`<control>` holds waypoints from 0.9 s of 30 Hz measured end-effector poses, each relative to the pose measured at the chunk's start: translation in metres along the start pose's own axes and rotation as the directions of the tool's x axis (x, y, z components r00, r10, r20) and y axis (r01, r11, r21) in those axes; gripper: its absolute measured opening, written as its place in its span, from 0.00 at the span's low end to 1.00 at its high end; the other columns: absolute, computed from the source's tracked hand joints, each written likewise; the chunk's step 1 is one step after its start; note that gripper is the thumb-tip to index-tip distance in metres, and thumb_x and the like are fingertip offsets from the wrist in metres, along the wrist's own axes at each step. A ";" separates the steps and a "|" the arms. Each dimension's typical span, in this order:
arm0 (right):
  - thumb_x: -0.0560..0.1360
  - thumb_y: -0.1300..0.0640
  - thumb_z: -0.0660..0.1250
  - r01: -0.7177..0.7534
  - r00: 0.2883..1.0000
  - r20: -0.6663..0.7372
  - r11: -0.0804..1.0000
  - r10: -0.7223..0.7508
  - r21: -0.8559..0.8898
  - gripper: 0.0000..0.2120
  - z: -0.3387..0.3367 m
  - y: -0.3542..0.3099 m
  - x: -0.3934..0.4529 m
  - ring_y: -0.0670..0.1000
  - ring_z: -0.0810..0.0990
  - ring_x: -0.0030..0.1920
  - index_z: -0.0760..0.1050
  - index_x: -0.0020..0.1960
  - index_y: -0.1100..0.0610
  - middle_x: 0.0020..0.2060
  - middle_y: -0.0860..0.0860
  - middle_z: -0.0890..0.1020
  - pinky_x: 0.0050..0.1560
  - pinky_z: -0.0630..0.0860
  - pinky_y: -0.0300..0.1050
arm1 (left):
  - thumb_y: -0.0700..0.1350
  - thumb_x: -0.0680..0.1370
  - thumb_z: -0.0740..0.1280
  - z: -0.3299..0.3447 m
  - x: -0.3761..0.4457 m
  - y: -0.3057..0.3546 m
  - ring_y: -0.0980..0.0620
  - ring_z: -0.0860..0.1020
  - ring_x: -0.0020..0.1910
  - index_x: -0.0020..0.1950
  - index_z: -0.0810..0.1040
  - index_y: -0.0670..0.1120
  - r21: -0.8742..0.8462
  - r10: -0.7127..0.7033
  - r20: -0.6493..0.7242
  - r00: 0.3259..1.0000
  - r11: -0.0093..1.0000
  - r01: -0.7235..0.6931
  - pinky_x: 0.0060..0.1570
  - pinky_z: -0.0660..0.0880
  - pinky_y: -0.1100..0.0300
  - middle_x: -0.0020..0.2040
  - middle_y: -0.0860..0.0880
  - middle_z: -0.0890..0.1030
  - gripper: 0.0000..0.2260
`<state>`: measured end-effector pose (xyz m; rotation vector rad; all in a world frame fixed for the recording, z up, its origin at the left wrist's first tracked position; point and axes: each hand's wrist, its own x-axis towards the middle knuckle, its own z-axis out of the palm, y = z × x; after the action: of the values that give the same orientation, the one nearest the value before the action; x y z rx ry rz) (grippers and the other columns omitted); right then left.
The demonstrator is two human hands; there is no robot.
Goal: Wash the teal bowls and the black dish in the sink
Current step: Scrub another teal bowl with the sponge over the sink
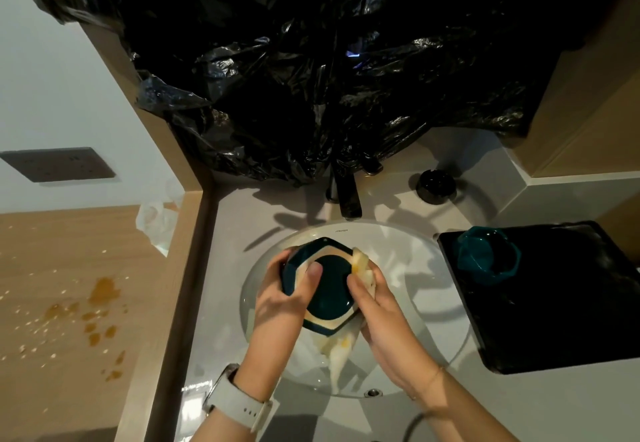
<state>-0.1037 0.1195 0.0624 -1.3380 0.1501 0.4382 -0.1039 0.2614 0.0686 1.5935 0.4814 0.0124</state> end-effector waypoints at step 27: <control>0.82 0.45 0.51 0.440 0.864 0.276 0.364 -0.421 -0.821 0.22 0.007 0.016 -0.023 0.40 0.48 0.76 0.61 0.75 0.45 0.75 0.39 0.57 0.77 0.45 0.41 | 0.57 0.71 0.75 0.012 0.005 0.002 0.41 0.85 0.49 0.56 0.84 0.45 -0.350 -0.257 0.114 0.960 0.894 0.281 0.47 0.80 0.51 0.50 0.41 0.86 0.20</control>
<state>-0.1315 0.1241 0.0581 -2.3144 -0.5403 0.0224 -0.0952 0.2515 0.0680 1.1498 0.6083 -0.1529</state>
